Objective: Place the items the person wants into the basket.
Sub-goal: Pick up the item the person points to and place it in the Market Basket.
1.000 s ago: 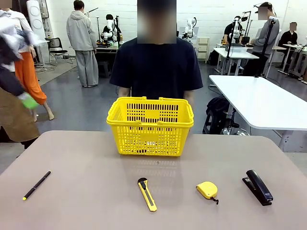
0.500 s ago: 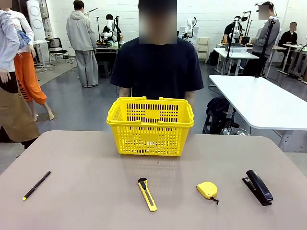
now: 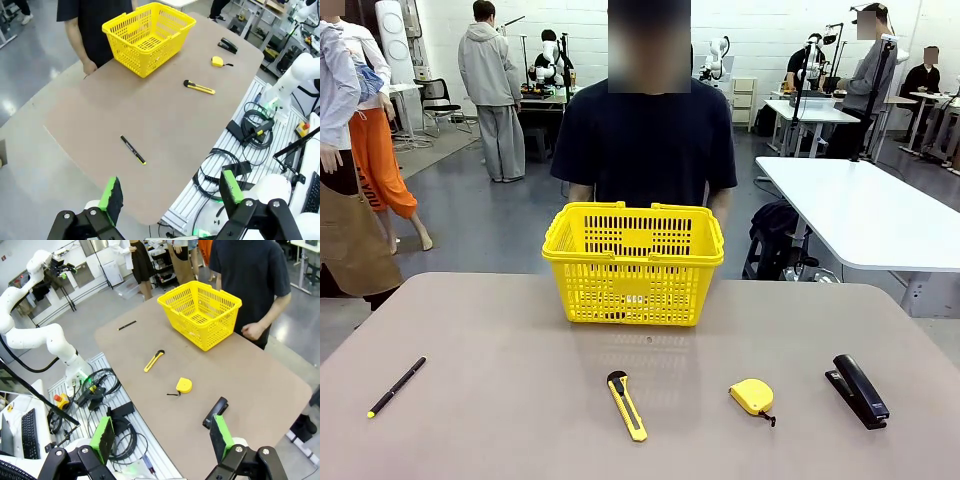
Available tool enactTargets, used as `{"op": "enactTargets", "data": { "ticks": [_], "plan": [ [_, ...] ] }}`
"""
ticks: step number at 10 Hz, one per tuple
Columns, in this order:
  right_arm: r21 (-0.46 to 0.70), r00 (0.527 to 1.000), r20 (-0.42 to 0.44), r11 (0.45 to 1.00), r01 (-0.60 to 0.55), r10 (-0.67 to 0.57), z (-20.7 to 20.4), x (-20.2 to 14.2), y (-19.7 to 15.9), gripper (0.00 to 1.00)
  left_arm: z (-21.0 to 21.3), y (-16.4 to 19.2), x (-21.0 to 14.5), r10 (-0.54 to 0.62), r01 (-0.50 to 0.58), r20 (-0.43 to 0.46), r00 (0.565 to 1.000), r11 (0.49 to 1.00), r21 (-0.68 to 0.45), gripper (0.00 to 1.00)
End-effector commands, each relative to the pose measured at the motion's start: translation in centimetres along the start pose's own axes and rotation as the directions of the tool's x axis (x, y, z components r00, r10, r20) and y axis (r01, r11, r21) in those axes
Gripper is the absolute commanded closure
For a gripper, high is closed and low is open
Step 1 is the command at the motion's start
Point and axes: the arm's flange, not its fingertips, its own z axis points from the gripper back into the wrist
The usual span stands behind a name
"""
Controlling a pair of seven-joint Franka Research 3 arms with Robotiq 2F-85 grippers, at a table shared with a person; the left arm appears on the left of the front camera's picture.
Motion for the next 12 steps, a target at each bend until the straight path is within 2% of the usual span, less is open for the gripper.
{"op": "enactTargets", "data": {
  "ticks": [1, 12],
  "plan": [
    [0.011, 1.000, 0.019, 1.000, -0.017, 0.017, 0.07, 0.23, 0.05, 0.00, -0.45, 0.40, -0.83, -0.027, 0.027, 0.030, 0.999, 1.000, -0.010, 0.00],
    [0.011, 1.000, 0.019, 1.000, -0.017, 0.017, 0.07, 0.23, 0.05, 0.00, -0.36, 0.31, -0.48, -0.010, 0.010, 0.007, 1.000, 1.000, -0.010, 0.00]
  ]
}}
